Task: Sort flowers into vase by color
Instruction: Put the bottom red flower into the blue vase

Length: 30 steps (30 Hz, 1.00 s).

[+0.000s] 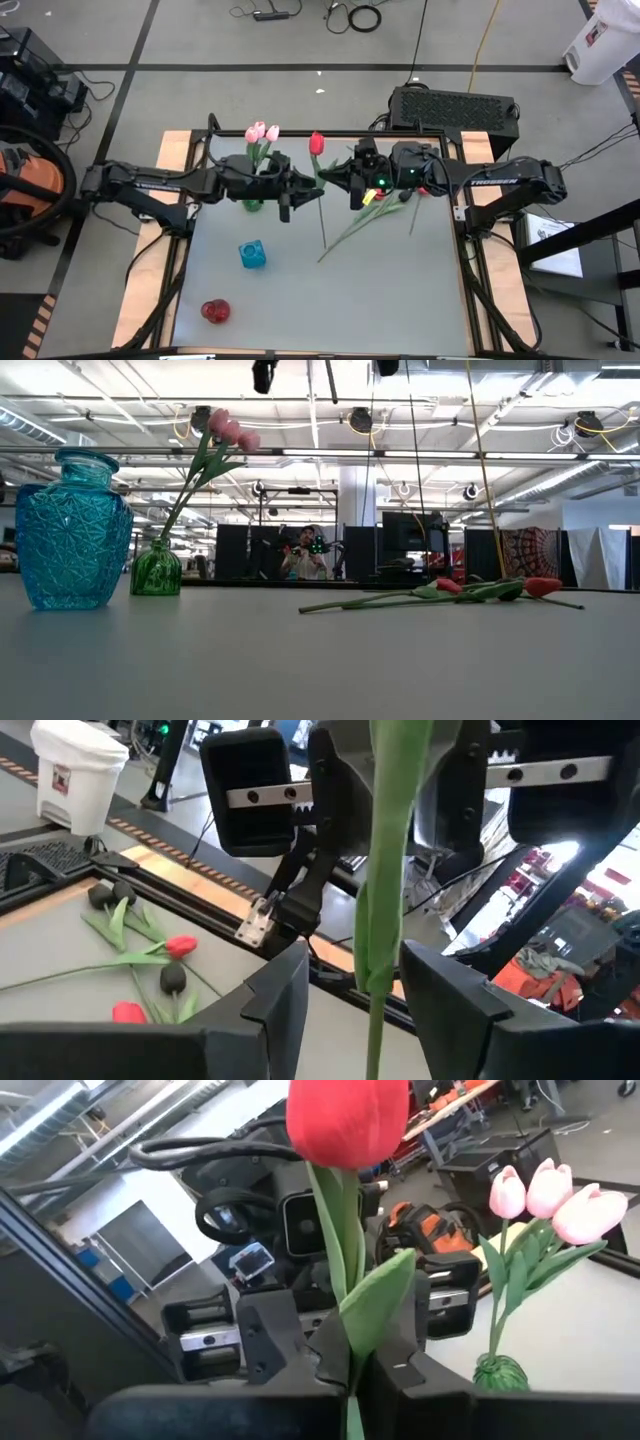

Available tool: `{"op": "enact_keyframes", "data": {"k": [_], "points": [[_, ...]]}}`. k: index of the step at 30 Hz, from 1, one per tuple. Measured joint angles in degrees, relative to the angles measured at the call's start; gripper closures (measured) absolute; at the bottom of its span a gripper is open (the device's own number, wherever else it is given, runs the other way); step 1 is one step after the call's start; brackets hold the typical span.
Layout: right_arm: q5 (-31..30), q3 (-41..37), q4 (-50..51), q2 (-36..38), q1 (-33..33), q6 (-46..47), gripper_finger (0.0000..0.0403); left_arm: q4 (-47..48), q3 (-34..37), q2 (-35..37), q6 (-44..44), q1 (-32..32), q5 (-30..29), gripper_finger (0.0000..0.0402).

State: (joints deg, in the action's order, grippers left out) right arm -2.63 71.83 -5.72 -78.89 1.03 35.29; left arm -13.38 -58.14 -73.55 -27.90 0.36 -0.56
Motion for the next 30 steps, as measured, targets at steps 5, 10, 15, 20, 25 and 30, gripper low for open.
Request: {"op": "enact_keyframes", "data": {"k": [5,10,15,20,25,30], "points": [[0.0,0.0,0.0,0.0,-0.5,-0.4,0.0403,-0.2,-1.6,-0.7,0.3,0.0,0.0,0.0237],[-0.1,0.0,0.4,0.0,-0.5,-0.7,0.0403,-0.1,-1.7,-0.7,0.3,0.0,-0.1,0.0254],[-0.2,0.0,0.4,0.0,-0.5,-1.9,0.0403,0.2,-1.7,-0.7,0.2,0.0,-0.1,0.0321],[-0.3,0.0,0.5,0.0,-0.5,-2.3,0.0396,0.4,-1.7,-0.7,1.5,0.0,-0.2,0.0388],[-0.3,0.0,0.4,0.0,-0.5,-3.0,0.0357,1.9,-1.7,-0.3,2.7,0.0,-1.2,0.0386],[-0.3,0.0,0.4,0.0,-0.5,-2.6,0.0306,8.9,-1.7,2.3,4.7,-0.1,-4.3,0.0391]]}}
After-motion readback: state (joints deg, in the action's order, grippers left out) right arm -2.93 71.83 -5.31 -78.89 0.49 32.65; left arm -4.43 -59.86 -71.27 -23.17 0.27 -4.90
